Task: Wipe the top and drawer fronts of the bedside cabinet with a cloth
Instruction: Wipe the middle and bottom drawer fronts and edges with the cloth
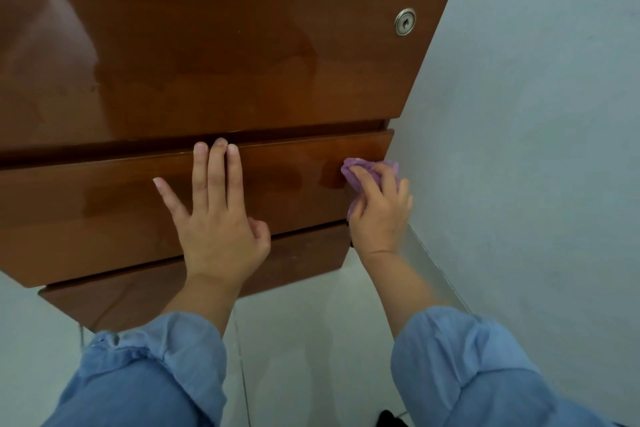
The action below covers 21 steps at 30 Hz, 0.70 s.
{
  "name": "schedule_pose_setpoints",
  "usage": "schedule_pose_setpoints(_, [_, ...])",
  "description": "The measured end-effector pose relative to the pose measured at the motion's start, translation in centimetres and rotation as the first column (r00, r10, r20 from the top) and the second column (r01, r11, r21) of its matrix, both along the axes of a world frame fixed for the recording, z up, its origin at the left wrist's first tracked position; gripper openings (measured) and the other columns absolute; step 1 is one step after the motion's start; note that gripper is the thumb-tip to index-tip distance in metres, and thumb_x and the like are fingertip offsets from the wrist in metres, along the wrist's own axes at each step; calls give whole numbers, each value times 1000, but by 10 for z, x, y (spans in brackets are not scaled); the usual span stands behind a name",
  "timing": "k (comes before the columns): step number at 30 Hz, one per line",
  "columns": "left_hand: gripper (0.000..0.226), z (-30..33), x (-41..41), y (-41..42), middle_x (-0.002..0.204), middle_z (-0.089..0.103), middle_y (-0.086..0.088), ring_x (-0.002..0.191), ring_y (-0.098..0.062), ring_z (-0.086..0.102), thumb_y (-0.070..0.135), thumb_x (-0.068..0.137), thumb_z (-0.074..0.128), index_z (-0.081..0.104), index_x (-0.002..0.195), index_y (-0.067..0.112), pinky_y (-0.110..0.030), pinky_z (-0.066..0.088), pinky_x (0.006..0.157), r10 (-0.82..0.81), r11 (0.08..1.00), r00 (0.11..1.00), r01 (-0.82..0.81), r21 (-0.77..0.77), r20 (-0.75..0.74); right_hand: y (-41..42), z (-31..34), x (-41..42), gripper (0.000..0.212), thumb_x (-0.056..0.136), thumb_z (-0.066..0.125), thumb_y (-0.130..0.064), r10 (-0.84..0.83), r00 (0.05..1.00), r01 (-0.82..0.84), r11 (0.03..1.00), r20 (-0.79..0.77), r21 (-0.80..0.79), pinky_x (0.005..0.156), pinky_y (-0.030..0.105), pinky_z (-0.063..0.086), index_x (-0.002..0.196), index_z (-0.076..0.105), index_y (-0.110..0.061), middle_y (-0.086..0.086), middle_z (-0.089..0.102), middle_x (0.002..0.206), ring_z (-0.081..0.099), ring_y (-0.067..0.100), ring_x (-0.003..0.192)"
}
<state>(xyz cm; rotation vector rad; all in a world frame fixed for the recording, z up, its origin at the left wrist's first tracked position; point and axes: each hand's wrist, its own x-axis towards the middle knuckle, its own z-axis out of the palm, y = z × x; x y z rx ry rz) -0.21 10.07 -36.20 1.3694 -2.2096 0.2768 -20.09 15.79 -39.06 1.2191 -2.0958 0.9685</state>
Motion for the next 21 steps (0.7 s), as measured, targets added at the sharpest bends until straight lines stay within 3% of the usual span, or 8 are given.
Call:
schedule_pose_setpoints(10, [101,-3,-3,-2,160,3,-10,148,-25,-7,26,68,61,7,152,9,-63,-6,110,11,1000,1000,-11,-9,-23,7,-36,0,43,70,68,5,-26,1000,27,985,-12,169,63,31,33,99,71,-26,3,63,104,53,29,85])
schedule_pose_setpoints(14, [102,-3,-6,-2,160,3,-10,147,-25,-8,27,68,61,6,152,8,-63,-6,110,17,1000,999,-17,-4,-31,7,-39,0,43,67,71,6,-25,1000,25,983,-2,182,64,32,34,97,71,-26,4,63,104,55,31,87])
schedule_pose_setpoints(21, [103,-4,-4,-3,160,2,-10,147,-25,-8,27,67,62,6,152,8,-64,-5,110,5,1000,1000,-6,-17,-29,7,-35,4,45,73,67,1,-59,998,57,994,16,92,62,32,39,110,67,-25,3,61,112,52,27,87])
